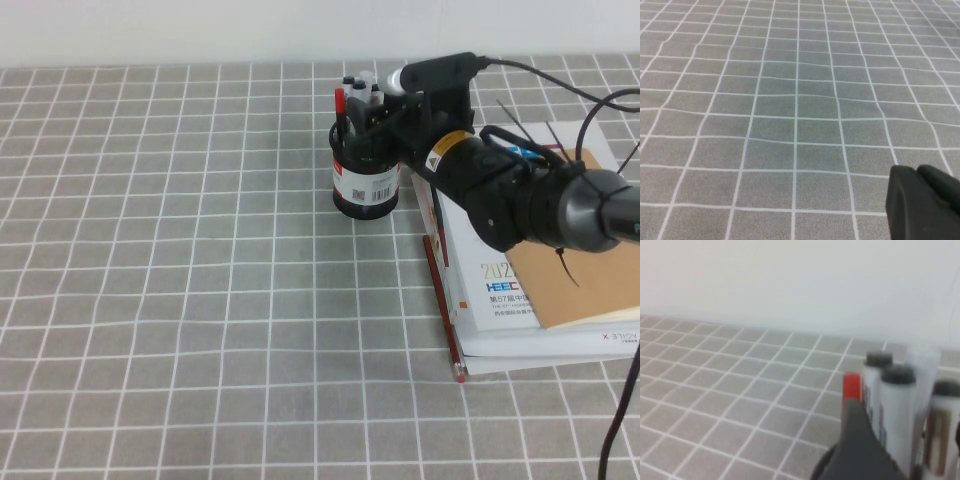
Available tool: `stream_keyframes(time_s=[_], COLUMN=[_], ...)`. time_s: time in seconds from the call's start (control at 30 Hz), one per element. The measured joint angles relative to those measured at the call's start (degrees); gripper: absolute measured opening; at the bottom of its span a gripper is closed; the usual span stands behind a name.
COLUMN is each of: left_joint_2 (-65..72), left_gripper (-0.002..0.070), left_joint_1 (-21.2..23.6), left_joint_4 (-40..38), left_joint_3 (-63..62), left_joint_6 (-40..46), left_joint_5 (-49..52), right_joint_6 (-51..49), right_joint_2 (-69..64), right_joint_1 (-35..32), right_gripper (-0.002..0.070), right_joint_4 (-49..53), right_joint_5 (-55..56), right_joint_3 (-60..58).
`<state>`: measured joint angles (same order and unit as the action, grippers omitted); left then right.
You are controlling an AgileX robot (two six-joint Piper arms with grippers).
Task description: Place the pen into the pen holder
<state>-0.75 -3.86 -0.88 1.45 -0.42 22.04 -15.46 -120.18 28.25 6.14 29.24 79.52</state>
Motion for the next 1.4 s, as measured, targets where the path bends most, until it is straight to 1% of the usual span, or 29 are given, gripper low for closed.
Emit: stream_keyframes(time_s=[0.07,0.1,0.17,0.23,0.27,0.3,0.37,0.57,0.63,0.73,0.93,1.23,1.3,1.4], left_joint_2=[0.0,0.0,0.0,0.0,0.0,0.0,0.0,0.0,0.0,0.0,0.0,0.0,0.0,0.0], left_gripper=[-0.0006,-0.0006,-0.0006,-0.0006,-0.0006,-0.0006,-0.0006,-0.0006,-0.0006,-0.0006,-0.0006,-0.0006,-0.0006,-0.0006], left_joint_1=[0.0,0.0,0.0,0.0,0.0,0.0,0.0,0.0,0.0,0.0,0.0,0.0,0.0,0.0], left_joint_4=[0.0,0.0,0.0,0.0,0.0,0.0,0.0,0.0,0.0,0.0,0.0,0.0,0.0,0.0], left_joint_3=[0.0,0.0,0.0,0.0,0.0,0.0,0.0,0.0,0.0,0.0,0.0,0.0,0.0,0.0], left_joint_6=[0.0,0.0,0.0,0.0,0.0,0.0,0.0,0.0,0.0,0.0,0.0,0.0,0.0,0.0], left_joint_5=[0.0,0.0,0.0,0.0,0.0,0.0,0.0,0.0,0.0,0.0,0.0,0.0,0.0,0.0], right_joint_6=[0.0,-0.3,-1.6,-3.7,-4.6,-5.1,-5.5,-5.7,-5.7,-5.7,-5.7,-5.7,-5.7,-5.7], right_joint_2=[1.4,2.5,5.6,10.1,12.2,14.9,20.8,37.9,43.8,50.9,60.8,74.5,77.8,84.1], right_joint_1=[0.0,-0.1,-0.1,-0.1,-0.1,-0.1,-0.1,-0.1,-0.1,-0.1,-0.2,-0.3,-1.2,-4.4], right_gripper=[0.0333,0.0301,0.0207,0.0089,0.0055,0.0031,0.0007,-0.001,-0.0011,-0.0012,-0.0012,-0.0012,-0.0012,-0.0012], right_joint_4=[0.1,0.6,2.1,4.1,5.2,6.1,7.9,16.9,19.3,20.3,18.8,12.5,10.9,10.1], right_joint_5=[-0.5,-0.5,-0.6,-0.6,-0.5,-0.4,-0.4,-0.9,-2.8,-7.4,-16.2,-25.5,-28.0,-30.0], right_joint_3=[0.0,-0.6,-2.3,-5.2,-6.7,-8.7,-12.9,-26.8,-30.8,-35.8,-45.1,-53.9,-55.4,-58.2])
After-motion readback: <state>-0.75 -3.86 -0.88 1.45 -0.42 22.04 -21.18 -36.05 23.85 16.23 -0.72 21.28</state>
